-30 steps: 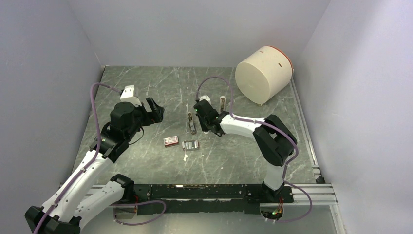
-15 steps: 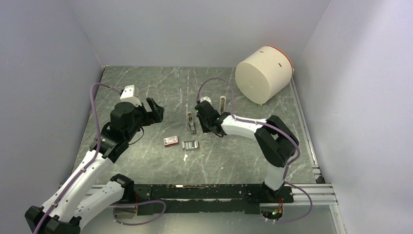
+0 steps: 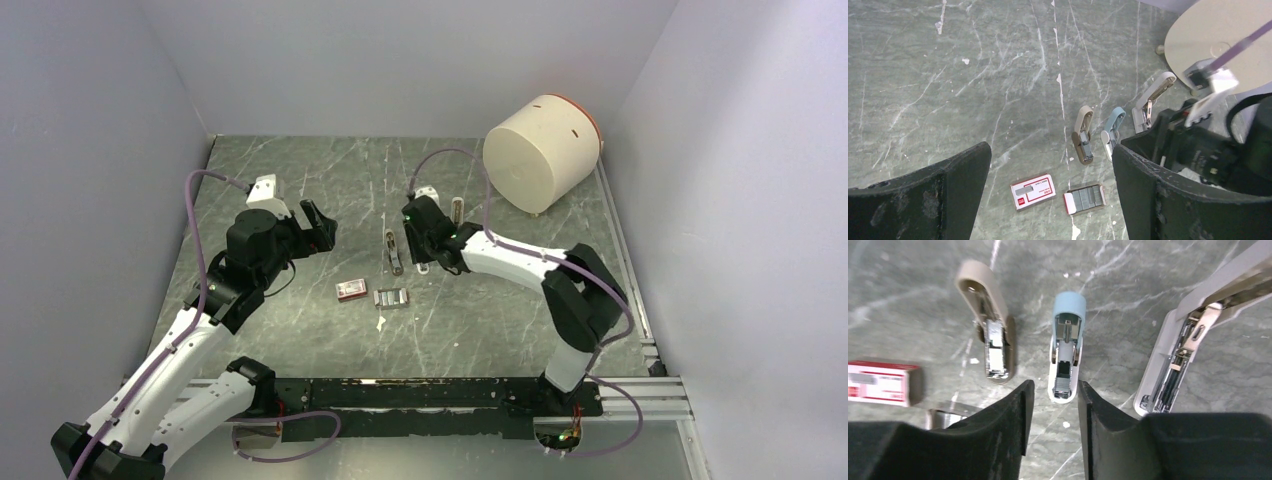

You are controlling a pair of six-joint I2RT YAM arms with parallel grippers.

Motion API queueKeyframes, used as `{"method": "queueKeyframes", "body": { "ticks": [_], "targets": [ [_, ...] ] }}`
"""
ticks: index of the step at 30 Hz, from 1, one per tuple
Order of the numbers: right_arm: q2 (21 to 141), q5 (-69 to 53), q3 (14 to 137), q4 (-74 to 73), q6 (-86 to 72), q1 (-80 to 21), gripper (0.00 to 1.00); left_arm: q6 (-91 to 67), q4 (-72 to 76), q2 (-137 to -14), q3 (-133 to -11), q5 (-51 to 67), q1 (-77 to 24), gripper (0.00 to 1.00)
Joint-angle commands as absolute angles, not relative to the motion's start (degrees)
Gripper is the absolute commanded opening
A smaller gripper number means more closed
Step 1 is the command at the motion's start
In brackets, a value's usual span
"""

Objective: Load the staples into the stapler

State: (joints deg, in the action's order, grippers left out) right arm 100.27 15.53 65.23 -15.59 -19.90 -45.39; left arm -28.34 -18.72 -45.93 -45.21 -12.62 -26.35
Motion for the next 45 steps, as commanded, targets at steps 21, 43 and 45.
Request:
{"method": "queueKeyframes", "body": {
  "ticks": [21, 43, 45],
  "targets": [
    [85.95, 12.13, 60.05, -17.83, -36.85, -55.21, 0.55, -27.45, -16.53, -40.63, -46.14, -7.94, -26.11, 0.97],
    [104.40, 21.83, 71.14, -26.00, -42.47, -62.76, 0.33, -27.62, -18.15, -39.93, -43.44, -10.45, -26.09, 0.97],
    [105.03, 22.87, 71.72, -26.79, -42.48, -62.71, 0.34, -27.84, -17.94, -40.20, -43.34, -10.68, -26.10, 0.97]
  ]
}}
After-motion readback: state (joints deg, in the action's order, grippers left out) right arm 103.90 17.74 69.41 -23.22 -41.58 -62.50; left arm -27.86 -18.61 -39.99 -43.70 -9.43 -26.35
